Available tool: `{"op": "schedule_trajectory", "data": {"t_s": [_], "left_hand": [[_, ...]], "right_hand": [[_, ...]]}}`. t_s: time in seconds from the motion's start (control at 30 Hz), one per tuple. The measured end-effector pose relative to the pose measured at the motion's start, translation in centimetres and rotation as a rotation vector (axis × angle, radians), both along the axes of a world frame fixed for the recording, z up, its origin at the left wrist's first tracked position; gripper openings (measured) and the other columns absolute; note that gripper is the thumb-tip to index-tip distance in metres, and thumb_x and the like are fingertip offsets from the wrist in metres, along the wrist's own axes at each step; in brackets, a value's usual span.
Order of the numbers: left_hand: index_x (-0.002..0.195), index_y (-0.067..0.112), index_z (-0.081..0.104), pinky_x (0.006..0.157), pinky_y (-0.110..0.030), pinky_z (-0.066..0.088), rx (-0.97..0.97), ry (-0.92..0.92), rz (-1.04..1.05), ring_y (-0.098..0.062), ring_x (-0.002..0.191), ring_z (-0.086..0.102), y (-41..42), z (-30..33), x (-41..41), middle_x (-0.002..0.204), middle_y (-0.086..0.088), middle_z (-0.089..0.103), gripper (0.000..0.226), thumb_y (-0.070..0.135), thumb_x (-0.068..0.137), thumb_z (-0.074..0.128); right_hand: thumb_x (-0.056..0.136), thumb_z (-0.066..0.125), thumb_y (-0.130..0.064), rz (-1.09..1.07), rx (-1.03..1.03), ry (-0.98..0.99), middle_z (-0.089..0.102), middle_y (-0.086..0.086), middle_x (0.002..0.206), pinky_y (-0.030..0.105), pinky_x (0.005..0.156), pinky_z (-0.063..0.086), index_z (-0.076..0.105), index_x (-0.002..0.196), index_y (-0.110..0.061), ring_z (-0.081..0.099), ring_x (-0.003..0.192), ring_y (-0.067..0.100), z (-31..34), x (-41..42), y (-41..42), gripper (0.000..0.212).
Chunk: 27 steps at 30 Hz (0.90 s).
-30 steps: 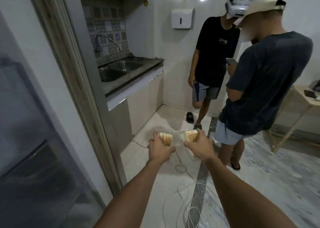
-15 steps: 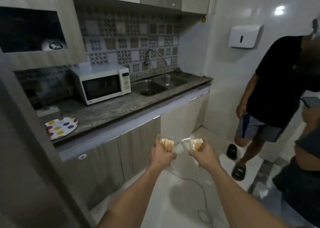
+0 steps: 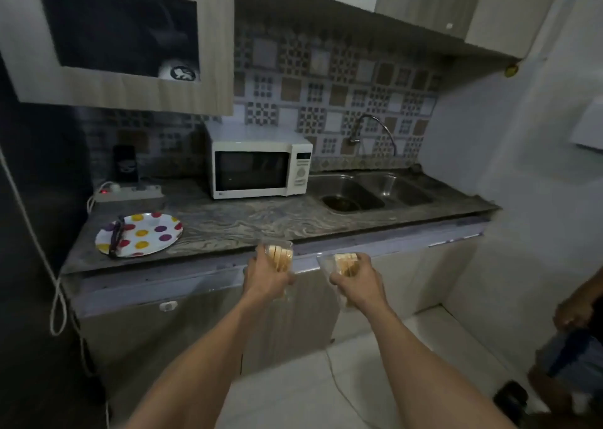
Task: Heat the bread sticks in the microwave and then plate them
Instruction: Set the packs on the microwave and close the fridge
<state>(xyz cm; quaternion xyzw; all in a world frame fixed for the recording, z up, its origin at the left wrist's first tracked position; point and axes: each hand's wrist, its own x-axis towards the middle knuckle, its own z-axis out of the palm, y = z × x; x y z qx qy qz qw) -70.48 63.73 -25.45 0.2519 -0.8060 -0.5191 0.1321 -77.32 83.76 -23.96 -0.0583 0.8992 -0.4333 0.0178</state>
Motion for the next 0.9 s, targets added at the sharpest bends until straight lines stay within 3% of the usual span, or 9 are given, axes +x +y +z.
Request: {"op": "schedule_trajectory", "data": {"t_s": [0.1, 0.2, 0.33, 0.47, 0.63, 0.73, 0.9], "left_hand": [[0.132, 0.044, 0.028, 0.087, -0.049, 0.054, 0.039, 0.041, 0.087, -0.028, 0.110, 0.056, -5.0, 0.3, -3.4, 0.122, -0.002, 0.052, 0.104, 0.037, 0.043, 0.083], [0.139, 0.040, 0.025, 0.095, -0.054, 0.050, 0.018, 0.075, 0.137, -0.027, 0.115, 0.053, -9.2, 1.9, -6.2, 0.124, -0.002, 0.053, 0.109, 0.031, 0.047, 0.083], [0.138, 0.035, 0.029, 0.088, -0.048, 0.055, 0.010, 0.113, 0.200, -0.025, 0.107, 0.058, -12.9, 4.4, -9.2, 0.122, -0.004, 0.055, 0.107, 0.034, 0.046, 0.084], [0.139, 0.025, 0.033, 0.086, -0.043, 0.056, -0.049, 0.143, 0.213, -0.018, 0.101, 0.059, -15.5, 5.7, -13.0, 0.113, 0.000, 0.056, 0.094, 0.018, 0.060, 0.084], [0.138, 0.039, 0.027, 0.088, -0.049, 0.055, -0.059, 0.108, 0.229, -0.023, 0.107, 0.057, -18.4, 5.9, -19.5, 0.120, -0.001, 0.052, 0.103, 0.033, 0.050, 0.082], [0.141, 0.035, 0.027, 0.096, -0.050, 0.050, -0.094, 0.100, 0.247, -0.024, 0.114, 0.052, -20.3, 6.3, -24.8, 0.125, -0.002, 0.051, 0.105, 0.030, 0.052, 0.083], [0.145, 0.033, 0.024, 0.101, -0.045, 0.045, -0.109, 0.156, 0.280, -0.026, 0.122, 0.049, -24.1, 8.8, -35.3, 0.136, -0.003, 0.047, 0.108, 0.032, 0.057, 0.085]], "right_hand": [[0.065, 0.076, -0.053, 0.062, -0.004, -0.026, 0.063, 0.006, 0.121, 0.044, 0.089, 0.055, 0.042, 0.138, -0.027, 0.061, 0.106, 0.029, 0.2, -5.5, -4.7, 0.084], [0.074, 0.079, -0.043, 0.126, -0.043, -0.002, 0.061, 0.007, 0.127, 0.038, 0.090, 0.049, 0.043, 0.141, -0.024, 0.059, 0.112, 0.030, 0.8, -9.8, -9.6, 0.079], [0.073, 0.081, -0.038, 0.198, -0.063, 0.020, 0.064, 0.003, 0.115, 0.034, 0.084, 0.048, 0.049, 0.131, -0.022, 0.059, 0.098, 0.023, 2.1, -14.2, -14.5, 0.068], [0.066, 0.079, -0.044, 0.211, -0.064, 0.046, 0.067, 0.000, 0.104, 0.035, 0.079, 0.050, 0.050, 0.119, -0.027, 0.062, 0.091, 0.024, 3.2, -19.0, -18.7, 0.063], [0.068, 0.077, -0.045, 0.237, -0.084, 0.066, 0.066, 0.002, 0.107, 0.035, 0.080, 0.051, 0.046, 0.129, -0.029, 0.062, 0.095, 0.025, 4.1, -25.6, -22.6, 0.070], [0.069, 0.077, -0.047, 0.274, -0.089, 0.098, 0.064, 0.003, 0.109, 0.032, 0.075, 0.046, 0.046, 0.129, -0.028, 0.060, 0.094, 0.024, 4.9, -30.4, -24.9, 0.070], [0.071, 0.079, -0.045, 0.295, -0.147, 0.139, 0.065, 0.003, 0.113, 0.035, 0.086, 0.050, 0.046, 0.134, -0.027, 0.062, 0.102, 0.027, 7.5, -40.7, -29.3, 0.074]]}}
